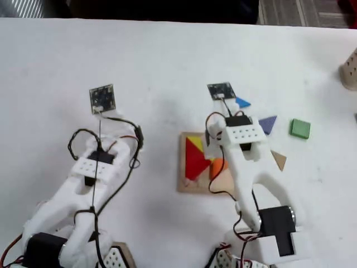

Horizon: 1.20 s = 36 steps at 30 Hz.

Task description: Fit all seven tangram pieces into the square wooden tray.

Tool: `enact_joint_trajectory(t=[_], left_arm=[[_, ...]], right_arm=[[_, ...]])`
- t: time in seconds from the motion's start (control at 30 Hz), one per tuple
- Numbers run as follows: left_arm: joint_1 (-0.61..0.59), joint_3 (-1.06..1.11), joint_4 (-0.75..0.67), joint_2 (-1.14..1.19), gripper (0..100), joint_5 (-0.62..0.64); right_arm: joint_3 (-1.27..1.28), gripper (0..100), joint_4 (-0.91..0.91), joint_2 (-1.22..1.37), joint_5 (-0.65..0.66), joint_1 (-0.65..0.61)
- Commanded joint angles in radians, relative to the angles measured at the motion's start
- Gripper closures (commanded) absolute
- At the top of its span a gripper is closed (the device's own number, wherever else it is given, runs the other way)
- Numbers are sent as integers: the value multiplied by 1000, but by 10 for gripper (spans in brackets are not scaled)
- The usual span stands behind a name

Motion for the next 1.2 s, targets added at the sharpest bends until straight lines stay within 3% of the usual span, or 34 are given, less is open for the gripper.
enact_joint_trajectory(t=[0.0,0.43,0.53,0.7,1.17], left_arm=[[-7,-34,-9,-30,976,0],[-5,-34,-9,-30,976,0],[22,-31,-9,-30,976,-6],[90,-3,-9,-30,976,-133],[99,2,-9,-30,976,-140]], right_arm=[[-32,981,8,-27,-9,16],[14,981,120,-90,9,120],[25,981,120,-90,37,122],[40,981,116,-90,37,119],[147,981,68,-81,95,84]])
